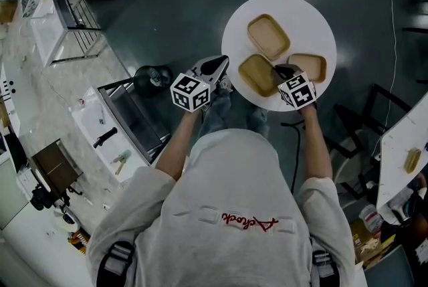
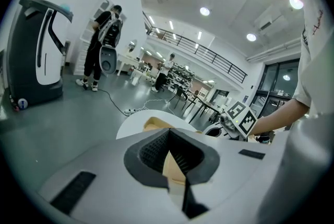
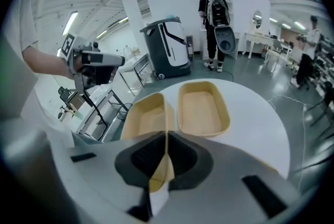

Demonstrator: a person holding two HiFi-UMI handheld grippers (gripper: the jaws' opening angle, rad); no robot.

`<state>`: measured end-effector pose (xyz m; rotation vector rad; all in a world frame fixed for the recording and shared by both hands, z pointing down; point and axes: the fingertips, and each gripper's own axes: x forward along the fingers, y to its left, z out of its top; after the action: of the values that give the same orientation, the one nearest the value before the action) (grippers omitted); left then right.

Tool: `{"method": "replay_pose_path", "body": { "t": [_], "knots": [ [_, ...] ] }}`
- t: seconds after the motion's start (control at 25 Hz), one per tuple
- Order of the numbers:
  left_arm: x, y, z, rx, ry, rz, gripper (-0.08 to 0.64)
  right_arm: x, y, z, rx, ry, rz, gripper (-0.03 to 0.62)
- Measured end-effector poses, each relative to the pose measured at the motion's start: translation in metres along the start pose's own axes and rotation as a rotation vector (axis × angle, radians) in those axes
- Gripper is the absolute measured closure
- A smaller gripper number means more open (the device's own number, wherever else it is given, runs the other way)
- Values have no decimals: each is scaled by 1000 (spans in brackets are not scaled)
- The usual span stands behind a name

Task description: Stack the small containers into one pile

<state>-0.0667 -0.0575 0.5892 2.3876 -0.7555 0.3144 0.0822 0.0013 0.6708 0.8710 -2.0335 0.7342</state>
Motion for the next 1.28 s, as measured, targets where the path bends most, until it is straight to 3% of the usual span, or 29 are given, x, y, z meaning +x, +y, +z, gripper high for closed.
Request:
{"method": "replay_pose_path", "body": {
  "t": [0.2, 0.6, 1.0, 1.28],
  "knots": [
    [5, -4, 4, 4, -3, -8, 549, -20, -2, 18, -3, -70, -24, 559],
    [9, -9, 6, -7, -20, 2, 549, -30, -49, 57, 6, -127, -84, 558],
    [2, 3, 8, -24, -40, 38, 549, -17, -94, 87, 58, -125, -116, 559],
    [-6, 14, 8, -31, -37, 56, 549, 3, -108, 83, 109, -79, -115, 559]
  ]
}}
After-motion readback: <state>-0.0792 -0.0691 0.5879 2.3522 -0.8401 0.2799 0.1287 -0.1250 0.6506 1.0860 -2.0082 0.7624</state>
